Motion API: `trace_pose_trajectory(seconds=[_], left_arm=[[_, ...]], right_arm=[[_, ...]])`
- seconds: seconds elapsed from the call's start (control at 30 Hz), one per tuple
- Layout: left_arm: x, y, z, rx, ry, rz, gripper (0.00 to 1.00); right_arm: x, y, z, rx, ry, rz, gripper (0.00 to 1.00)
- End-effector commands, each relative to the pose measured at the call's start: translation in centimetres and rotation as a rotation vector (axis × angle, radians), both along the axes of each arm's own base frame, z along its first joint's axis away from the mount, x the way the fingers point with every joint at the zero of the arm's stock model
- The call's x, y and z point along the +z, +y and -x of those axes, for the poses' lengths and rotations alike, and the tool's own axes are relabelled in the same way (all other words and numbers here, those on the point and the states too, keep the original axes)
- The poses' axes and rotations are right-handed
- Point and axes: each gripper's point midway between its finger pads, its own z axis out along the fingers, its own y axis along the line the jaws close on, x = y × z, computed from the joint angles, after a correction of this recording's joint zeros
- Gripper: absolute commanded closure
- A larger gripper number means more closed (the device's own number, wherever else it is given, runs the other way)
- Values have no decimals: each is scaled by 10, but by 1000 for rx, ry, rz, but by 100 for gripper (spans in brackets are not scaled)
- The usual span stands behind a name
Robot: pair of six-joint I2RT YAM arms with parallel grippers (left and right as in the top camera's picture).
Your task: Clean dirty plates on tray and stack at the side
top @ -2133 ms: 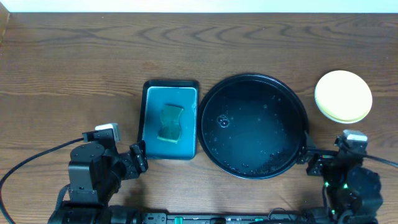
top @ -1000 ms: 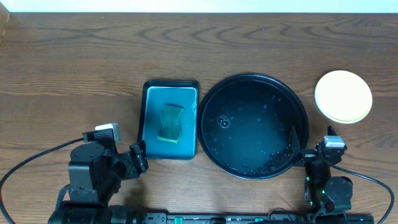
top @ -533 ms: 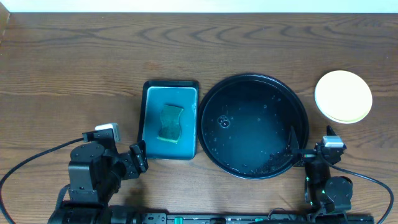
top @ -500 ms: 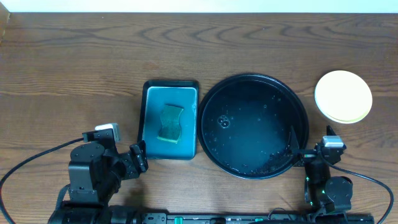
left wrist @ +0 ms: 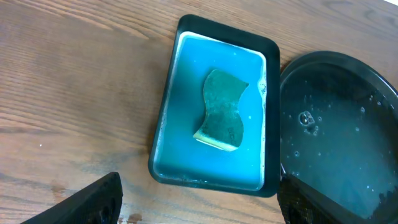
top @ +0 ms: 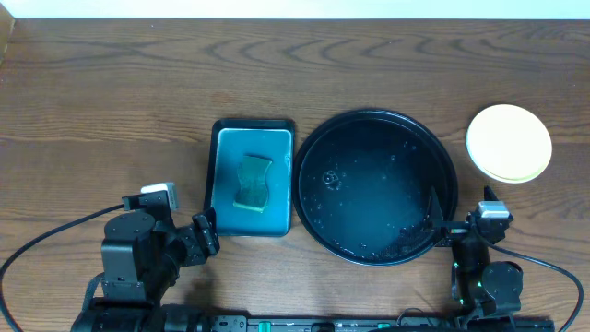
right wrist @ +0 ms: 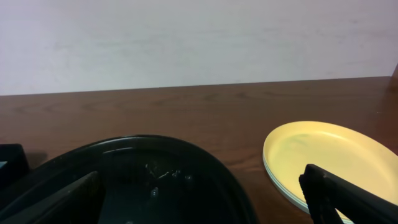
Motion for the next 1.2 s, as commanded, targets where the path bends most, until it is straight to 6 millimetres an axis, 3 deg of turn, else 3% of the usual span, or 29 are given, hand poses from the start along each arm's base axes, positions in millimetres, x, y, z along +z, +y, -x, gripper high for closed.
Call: trace_pose_trajectory(seconds=[0.0, 0.23, 0.57, 0.97, 1.17], left_arm=[[-2, 0, 0, -7, 0, -11, 20], [-10, 15, 0, 47, -40, -74, 20], [-34, 14, -26, 65, -369, -47, 20], [-11, 11, -57, 48, -825, -65, 20], [-12, 9, -57, -14, -834, -198, 20]], right_arm=[[0, 0, 0, 2, 0, 12, 1], [-1, 0, 0, 2, 0, 12, 1], [-1, 0, 0, 2, 0, 12, 1], [-1, 0, 0, 2, 0, 12, 1], [-1, 0, 0, 2, 0, 12, 1]])
